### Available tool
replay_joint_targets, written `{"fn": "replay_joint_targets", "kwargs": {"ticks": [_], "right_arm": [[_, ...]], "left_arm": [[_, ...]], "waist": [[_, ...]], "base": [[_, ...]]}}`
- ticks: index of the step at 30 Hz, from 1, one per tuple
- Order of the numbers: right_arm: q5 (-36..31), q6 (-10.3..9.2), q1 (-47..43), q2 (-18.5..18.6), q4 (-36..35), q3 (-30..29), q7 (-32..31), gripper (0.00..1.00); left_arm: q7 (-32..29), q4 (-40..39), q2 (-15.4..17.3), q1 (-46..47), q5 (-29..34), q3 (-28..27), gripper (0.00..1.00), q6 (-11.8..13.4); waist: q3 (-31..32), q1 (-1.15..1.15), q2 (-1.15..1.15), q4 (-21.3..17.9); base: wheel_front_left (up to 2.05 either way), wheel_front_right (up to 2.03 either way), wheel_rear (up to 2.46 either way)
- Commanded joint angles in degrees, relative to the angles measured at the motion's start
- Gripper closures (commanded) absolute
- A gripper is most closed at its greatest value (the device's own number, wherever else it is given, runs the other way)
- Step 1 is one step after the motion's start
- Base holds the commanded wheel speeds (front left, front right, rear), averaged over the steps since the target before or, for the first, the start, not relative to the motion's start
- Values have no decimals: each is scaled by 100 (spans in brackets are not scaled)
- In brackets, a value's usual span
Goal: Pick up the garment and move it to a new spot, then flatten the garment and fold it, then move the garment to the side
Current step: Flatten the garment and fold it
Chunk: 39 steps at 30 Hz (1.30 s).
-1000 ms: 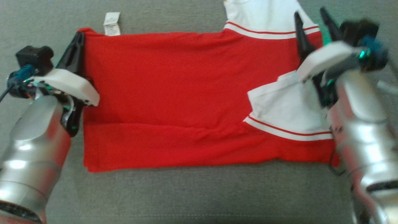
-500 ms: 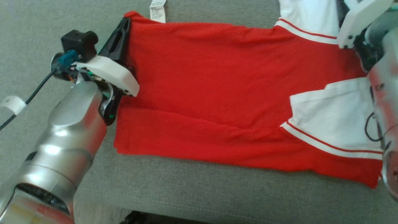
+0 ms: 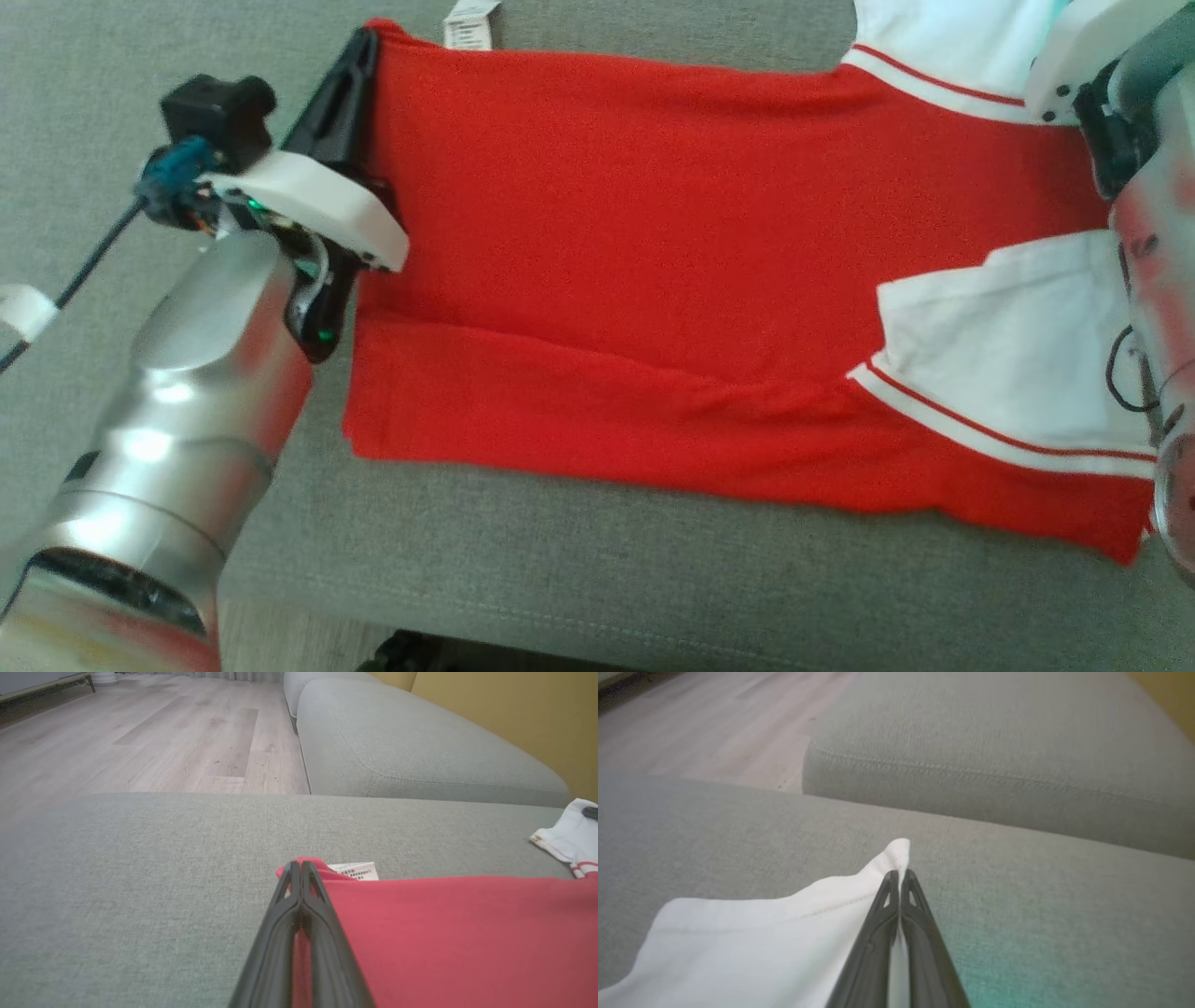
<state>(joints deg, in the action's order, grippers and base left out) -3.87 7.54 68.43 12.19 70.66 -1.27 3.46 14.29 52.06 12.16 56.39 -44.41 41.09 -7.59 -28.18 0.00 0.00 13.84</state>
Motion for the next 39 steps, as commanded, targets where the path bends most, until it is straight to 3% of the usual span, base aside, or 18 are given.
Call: {"fn": "replay_joint_targets", "kwargs": {"ticks": [1,5,10,18,23,33,34,35,36,37,38,39], "right_arm": [[-77,-5,109,-90,-257,50,324,100],[-47,-5,-29,-260,-433,250,996,100],[316,-5,-332,-400,-914,557,1144,100],[1748,-5,-2322,-262,-3242,1254,1153,100],[2390,-5,-3761,-176,-4237,1465,1153,100],[2631,-5,-5069,-415,-4443,1276,1154,100],[2608,-5,-5102,-444,-4417,1239,1154,76],[2572,-5,-5136,-473,-4382,1190,1154,11],[2544,-5,-5172,-511,-4331,1137,1154,0],[2520,-5,-5203,-548,-4273,1077,1154,0],[2471,-5,-5225,-573,-4245,1018,1154,0],[2388,-5,-5244,-593,-4246,946,1154,0]], "left_arm": [[70,-101,284,159,108,-378,100,30],[71,-187,317,-95,408,-909,100,147],[71,-460,397,-464,786,-1500,100,246],[71,-1084,407,-1560,1581,-2672,100,443],[71,-1474,255,-2376,2072,-3347,100,537],[71,-1868,-360,-3581,2835,-4313,100,550],[71,-1916,-437,-3683,2907,-4384,96,566],[71,-1941,-503,-3784,2983,-4438,72,575],[71,-1954,-566,-3877,3037,-4492,57,572],[71,-1976,-625,-3959,3094,-4549,25,594],[71,-2014,-676,-4034,3159,-4603,0,633],[71,-2050,-709,-4101,3217,-4672,0,660]], "waist": [[48,0,0,-62],[194,0,0,-227],[337,0,0,-468],[777,0,0,-928],[1084,0,0,-1118],[1432,0,0,-1187],[1461,0,0,-1175],[1493,0,0,-1156],[1532,0,0,-1137],[1575,0,0,-1117],[1624,0,0,-1093],[1669,0,0,-1072]], "base": [[0,0,0],[0,0,0],[0,0,0],[0,0,0],[0,0,0],[0,0,0],[0,0,0],[0,0,0],[0,0,0],[0,0,0],[0,0,0],[0,0,0]]}}
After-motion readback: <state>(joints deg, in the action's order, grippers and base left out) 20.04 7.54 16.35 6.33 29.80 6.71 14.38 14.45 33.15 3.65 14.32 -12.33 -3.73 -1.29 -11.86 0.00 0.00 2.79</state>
